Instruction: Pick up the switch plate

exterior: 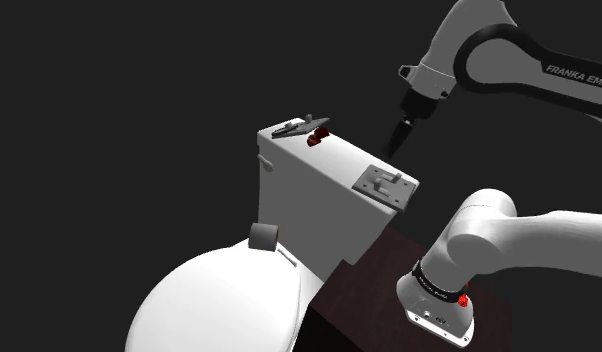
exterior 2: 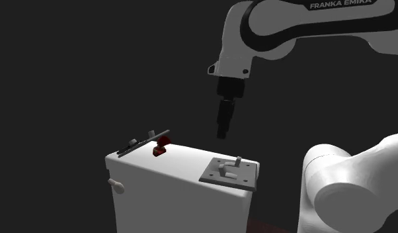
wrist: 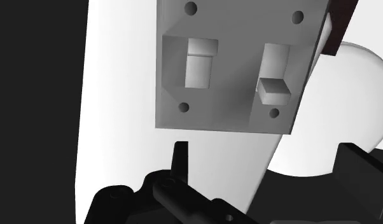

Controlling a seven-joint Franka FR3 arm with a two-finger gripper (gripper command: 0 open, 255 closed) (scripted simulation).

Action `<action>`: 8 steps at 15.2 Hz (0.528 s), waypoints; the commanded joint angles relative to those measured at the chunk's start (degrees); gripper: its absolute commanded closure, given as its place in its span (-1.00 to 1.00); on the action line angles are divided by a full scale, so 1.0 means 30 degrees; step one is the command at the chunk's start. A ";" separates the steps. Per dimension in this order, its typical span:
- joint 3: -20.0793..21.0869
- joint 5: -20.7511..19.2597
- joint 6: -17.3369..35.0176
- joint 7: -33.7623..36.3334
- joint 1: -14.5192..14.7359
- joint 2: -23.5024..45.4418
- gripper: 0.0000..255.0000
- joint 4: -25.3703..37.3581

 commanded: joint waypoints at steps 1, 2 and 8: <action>-0.0443 -0.0705 0.0041 -0.0563 -0.0371 -0.0933 -1.00 -0.1215; -0.0671 -0.1070 0.0013 -0.0838 -0.0576 -0.1378 -1.00 -0.1741; -0.1296 -0.2000 0.0566 -0.1479 -0.1154 -0.2520 -1.00 -0.3657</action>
